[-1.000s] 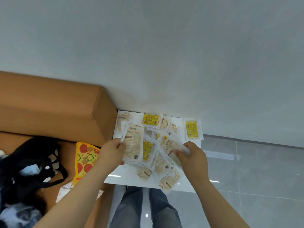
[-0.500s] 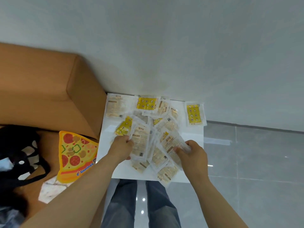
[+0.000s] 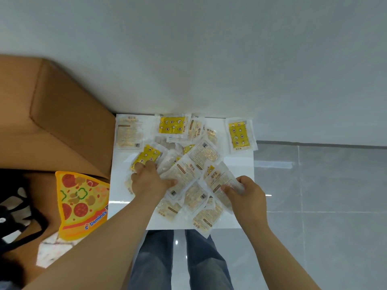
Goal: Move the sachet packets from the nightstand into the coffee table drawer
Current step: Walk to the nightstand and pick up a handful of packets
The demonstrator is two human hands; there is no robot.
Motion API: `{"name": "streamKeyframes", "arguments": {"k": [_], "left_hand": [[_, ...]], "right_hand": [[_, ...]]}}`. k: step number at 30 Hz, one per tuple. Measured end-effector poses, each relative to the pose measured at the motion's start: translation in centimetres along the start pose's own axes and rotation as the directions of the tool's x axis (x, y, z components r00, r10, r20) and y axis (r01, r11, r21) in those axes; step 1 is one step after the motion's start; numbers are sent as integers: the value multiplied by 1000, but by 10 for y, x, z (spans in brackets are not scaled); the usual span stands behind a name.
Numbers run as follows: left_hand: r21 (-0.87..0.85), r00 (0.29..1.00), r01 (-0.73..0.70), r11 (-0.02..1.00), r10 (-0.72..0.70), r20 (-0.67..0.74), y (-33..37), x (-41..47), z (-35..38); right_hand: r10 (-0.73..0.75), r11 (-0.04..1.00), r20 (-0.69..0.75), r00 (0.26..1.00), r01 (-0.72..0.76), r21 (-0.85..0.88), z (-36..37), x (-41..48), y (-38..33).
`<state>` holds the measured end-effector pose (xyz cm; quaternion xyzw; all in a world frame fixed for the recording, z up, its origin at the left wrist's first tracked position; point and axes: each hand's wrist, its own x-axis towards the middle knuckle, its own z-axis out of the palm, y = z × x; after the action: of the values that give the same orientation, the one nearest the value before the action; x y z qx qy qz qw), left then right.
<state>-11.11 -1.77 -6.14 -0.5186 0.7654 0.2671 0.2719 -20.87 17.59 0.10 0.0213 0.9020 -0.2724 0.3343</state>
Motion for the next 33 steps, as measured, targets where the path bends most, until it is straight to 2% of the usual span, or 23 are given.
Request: {"name": "streamKeyframes", "arguments": {"k": [5, 7, 10, 12, 16, 18, 24, 33], "left_hand": [[-187, 999, 34, 982, -34, 2, 6, 1, 5], [-195, 997, 50, 979, -39, 62, 3, 4, 2], [-145, 995, -28, 989, 42, 93, 1, 1, -3], [-178, 993, -72, 981, 88, 84, 2, -7, -6], [-440, 988, -75, 895, 125, 87, -2, -24, -21], [-509, 986, -81, 857, 143, 86, -9, -35, -34], [-492, 957, -255, 832, 290, -5, -21, -86, -93], [-474, 825, -528, 704, 557, -91, 2, -199, -180]], "right_hand": [[14, 1000, -7, 1000, -14, 8, -7, 2, 3], [18, 1000, -11, 1000, -18, 3, -10, 1, 2], [22, 1000, -30, 999, -22, 11, -14, -3, 0], [25, 1000, -42, 999, -24, 13, -15, -8, -2], [16, 999, -59, 998, -13, 39, -18, -27, -10], [12, 998, -75, 997, -8, 61, -21, -38, -15], [0, 989, -167, 986, 25, 148, -41, -87, -34], [8, 961, -406, 914, 106, 256, -110, -200, -45]]}}
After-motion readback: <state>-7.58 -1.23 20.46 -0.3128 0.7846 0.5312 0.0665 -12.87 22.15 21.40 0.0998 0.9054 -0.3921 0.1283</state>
